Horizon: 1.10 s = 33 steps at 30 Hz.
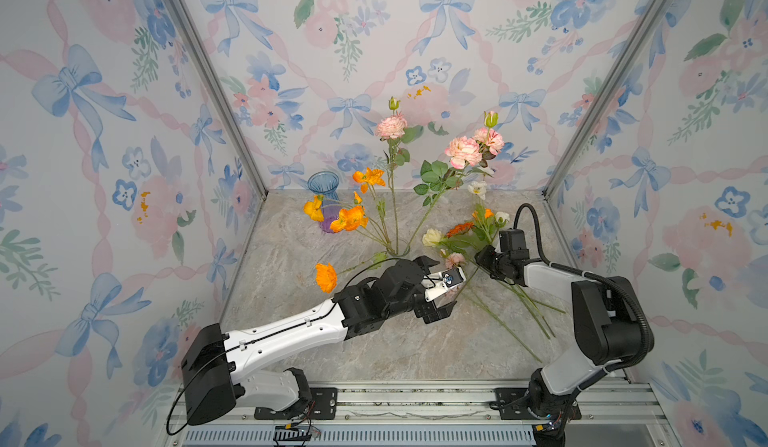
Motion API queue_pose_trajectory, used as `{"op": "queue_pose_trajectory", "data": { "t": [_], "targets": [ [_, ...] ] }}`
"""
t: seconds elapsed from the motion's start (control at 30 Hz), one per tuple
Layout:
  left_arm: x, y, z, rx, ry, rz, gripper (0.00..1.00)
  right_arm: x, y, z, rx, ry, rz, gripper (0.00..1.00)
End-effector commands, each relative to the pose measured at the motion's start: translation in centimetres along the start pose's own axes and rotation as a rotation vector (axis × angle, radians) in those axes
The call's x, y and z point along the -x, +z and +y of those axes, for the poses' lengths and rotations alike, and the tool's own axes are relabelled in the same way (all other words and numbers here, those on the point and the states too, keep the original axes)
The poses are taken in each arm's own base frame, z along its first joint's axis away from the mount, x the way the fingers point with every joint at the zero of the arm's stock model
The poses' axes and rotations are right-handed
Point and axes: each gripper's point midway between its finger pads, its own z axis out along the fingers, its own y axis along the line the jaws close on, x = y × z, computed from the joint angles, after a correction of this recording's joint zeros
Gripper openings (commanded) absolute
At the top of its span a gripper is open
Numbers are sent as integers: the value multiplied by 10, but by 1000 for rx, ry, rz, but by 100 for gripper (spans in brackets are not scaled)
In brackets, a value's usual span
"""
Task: Arrange the flowers into the vase
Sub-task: 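Grasp the white rose stem in the pile with right gripper, then lift the white rose upright with right gripper while left arm draws back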
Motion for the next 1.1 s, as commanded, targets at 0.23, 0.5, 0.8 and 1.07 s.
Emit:
{"op": "queue_pose_trajectory", "data": {
  "t": [0.23, 0.5, 0.8, 1.07],
  "targets": [
    [0, -3, 3, 16, 8, -8, 98, 3, 19, -5, -7, 24, 7, 29],
    [3, -4, 1, 2, 1, -20, 98, 5, 10, -2, 0, 13, -4, 8],
    [5, -6, 0, -5, -5, -29, 98, 24, -55, 6, -12, -51, -109, 0],
    [9, -12, 3, 7, -5, -45, 98, 44, -145, 10, -23, -138, -297, 0]
  ]
}}
